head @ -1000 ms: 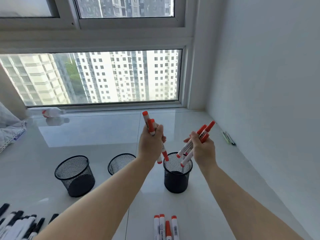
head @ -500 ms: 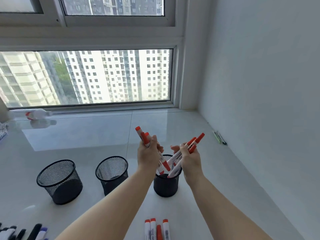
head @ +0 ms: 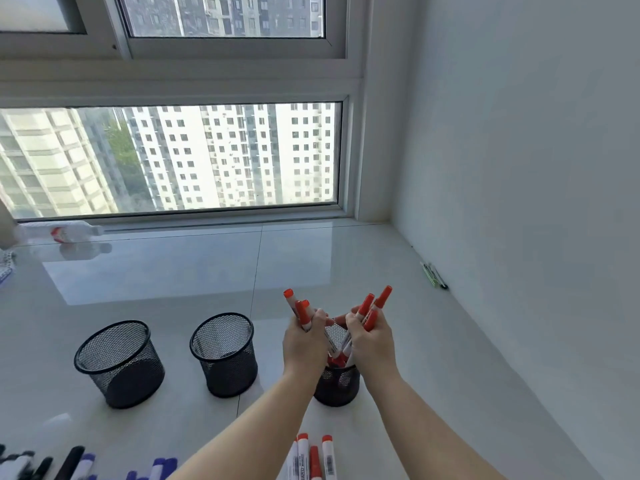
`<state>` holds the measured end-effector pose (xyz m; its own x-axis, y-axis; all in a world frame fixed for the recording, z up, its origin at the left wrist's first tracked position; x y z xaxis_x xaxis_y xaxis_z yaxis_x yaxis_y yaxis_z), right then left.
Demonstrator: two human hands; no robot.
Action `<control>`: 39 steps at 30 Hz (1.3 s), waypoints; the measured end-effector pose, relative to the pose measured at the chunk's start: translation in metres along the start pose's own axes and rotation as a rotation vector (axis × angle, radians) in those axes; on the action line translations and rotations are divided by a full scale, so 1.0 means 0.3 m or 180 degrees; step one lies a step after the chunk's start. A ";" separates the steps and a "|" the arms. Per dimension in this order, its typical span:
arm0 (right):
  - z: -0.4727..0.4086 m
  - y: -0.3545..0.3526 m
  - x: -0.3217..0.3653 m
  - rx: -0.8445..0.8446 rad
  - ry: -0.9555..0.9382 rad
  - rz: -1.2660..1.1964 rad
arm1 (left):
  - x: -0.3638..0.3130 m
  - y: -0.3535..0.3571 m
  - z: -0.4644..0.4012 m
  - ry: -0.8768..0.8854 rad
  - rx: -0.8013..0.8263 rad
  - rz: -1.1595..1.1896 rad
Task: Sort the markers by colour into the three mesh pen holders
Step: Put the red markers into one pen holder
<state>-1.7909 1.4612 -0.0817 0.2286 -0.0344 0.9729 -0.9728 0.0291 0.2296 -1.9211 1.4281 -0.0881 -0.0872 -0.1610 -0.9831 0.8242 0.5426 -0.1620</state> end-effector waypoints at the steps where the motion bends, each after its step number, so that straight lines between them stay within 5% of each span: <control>1: 0.002 -0.003 0.001 -0.0026 -0.0013 -0.0034 | 0.007 0.004 0.003 -0.0040 0.0017 0.0012; 11: 0.029 -0.047 0.077 -0.0028 -0.0085 0.0079 | -0.025 -0.033 0.022 0.0495 0.0067 -0.0306; 17: 0.215 -0.114 0.181 -0.0592 -0.1624 0.1641 | 0.020 -0.161 0.125 0.0755 -0.0142 -0.0595; 20: 0.308 -0.146 0.144 -0.0734 -0.1908 0.1945 | 0.118 -0.217 0.192 0.0553 -0.0244 -0.1159; 29: 0.489 -0.076 -0.154 0.0849 -0.0204 0.2569 | 0.266 -0.259 0.366 0.0424 0.0266 -0.3038; 39: 0.537 -0.051 -0.172 0.1170 -0.0178 0.3678 | 0.285 -0.283 0.352 0.0127 0.0351 -0.3498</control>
<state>-1.7937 1.3016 -0.1397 -0.7737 -0.2188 0.5946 -0.5566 -0.2138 -0.8028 -1.9395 1.2812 -0.1493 -0.8190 -0.4825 -0.3106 0.3319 0.0434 -0.9423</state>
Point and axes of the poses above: each hand's wrist, its own z-axis away from the middle knuckle, its own y-axis out of the palm, x = y × z, the point moved 7 cm from there along -z, towards the middle knuckle, and after that the axes turned 13 degrees about -z, right-handed, at the moved point
